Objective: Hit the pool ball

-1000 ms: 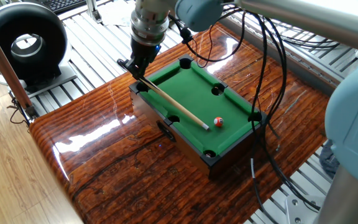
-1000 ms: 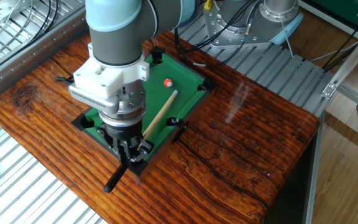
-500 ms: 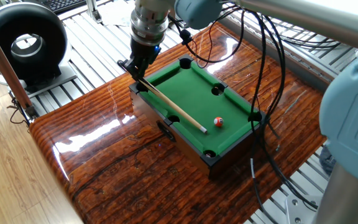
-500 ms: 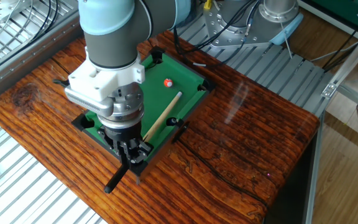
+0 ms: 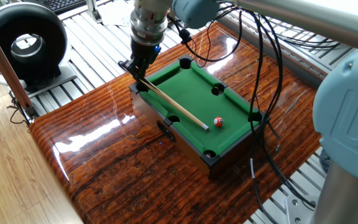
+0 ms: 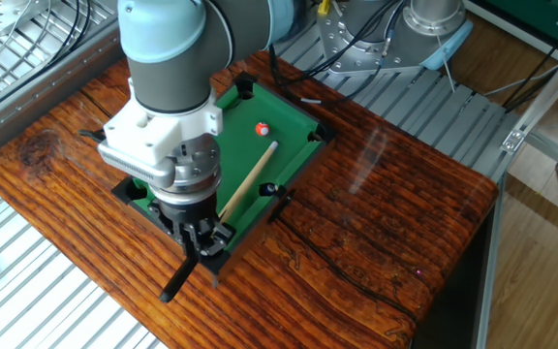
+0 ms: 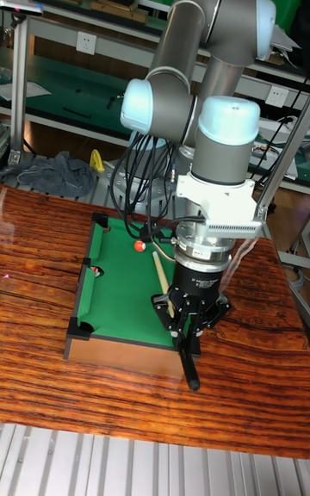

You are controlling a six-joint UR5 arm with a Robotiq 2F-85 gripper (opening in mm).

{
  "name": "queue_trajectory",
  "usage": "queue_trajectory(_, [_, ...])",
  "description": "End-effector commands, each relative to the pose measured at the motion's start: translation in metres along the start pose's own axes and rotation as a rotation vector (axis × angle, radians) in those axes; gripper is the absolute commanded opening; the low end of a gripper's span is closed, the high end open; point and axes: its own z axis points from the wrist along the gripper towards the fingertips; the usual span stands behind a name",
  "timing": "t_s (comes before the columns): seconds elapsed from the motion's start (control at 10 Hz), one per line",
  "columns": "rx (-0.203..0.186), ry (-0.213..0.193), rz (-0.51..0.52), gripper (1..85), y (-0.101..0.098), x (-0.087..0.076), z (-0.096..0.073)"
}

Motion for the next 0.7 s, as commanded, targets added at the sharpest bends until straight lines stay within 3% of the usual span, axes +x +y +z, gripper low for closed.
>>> queue_trajectory(0.0, [0.012, 0.006, -0.007, 3.7, -0.004, -0.0014, 0.0011])
queue_trajectory(0.1, [0.011, 0.011, -0.005, 10.0, -0.0042, -0.0003, 0.0011])
queue_trajectory(0.4, [0.012, 0.019, -0.007, 12.7, -0.0052, 0.0017, 0.0007])
queue_trajectory(0.6, [0.012, 0.022, -0.006, 22.7, -0.0056, 0.0025, 0.0006])
